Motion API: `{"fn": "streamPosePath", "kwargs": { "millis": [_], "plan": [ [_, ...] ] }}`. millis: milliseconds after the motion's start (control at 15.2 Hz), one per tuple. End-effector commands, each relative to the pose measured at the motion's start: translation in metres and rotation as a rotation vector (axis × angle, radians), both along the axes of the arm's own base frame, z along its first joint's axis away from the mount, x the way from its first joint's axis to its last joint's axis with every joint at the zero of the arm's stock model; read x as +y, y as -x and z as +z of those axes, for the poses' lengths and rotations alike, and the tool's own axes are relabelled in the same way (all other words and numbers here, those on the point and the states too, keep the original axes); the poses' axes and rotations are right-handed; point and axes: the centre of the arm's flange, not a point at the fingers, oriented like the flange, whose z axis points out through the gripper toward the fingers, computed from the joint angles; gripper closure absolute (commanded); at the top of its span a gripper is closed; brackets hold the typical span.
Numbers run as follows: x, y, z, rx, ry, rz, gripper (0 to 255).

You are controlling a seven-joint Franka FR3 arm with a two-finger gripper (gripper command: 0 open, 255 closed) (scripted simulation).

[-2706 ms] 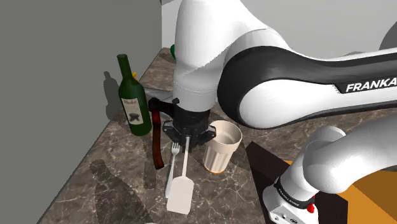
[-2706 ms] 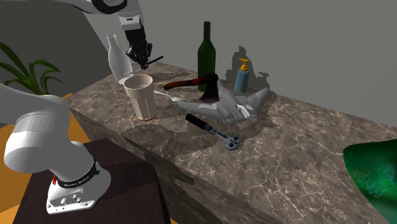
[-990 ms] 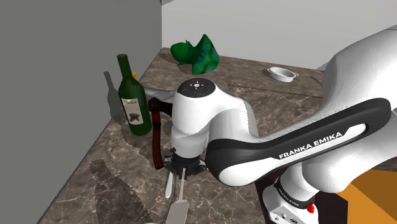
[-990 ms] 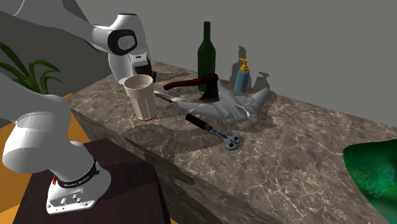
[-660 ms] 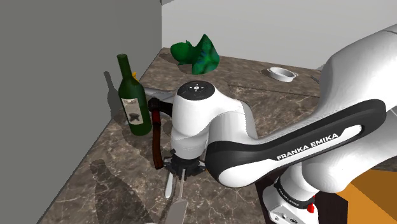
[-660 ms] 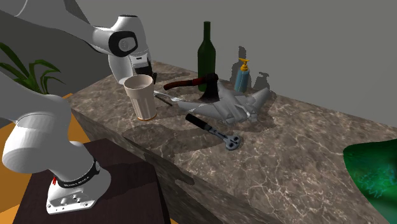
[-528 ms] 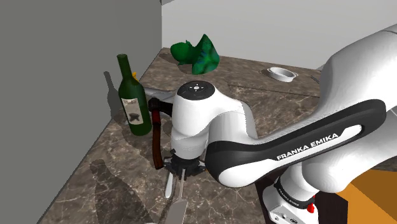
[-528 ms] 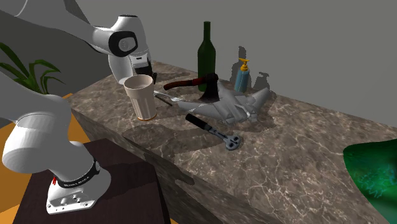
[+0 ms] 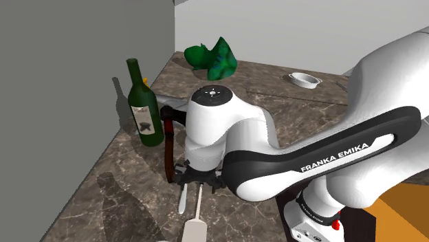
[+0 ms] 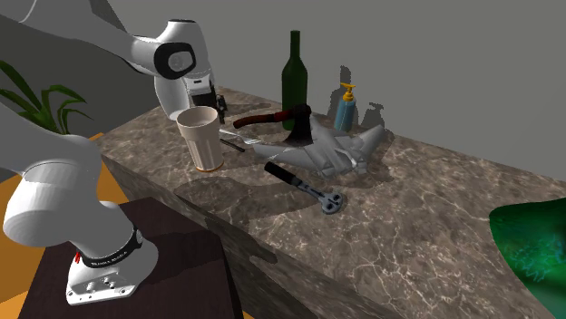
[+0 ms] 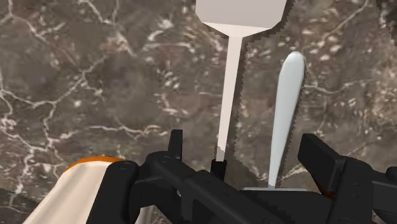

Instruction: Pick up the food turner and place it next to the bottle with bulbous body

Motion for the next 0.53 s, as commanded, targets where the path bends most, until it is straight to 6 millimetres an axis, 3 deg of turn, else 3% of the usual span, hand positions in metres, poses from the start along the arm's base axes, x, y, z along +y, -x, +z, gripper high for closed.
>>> {"fn": "streamPosePath", "kwargs": {
  "millis": [0,132,462],
  "plan": [
    [0.001,0.001,0.021,0.0,0.0,0.0,0],
    [0.002,0.002,0.045,0.0,0.0,0.0,0],
    [0.002,0.002,0.045,0.0,0.0,0.0,0]
  ]
}}
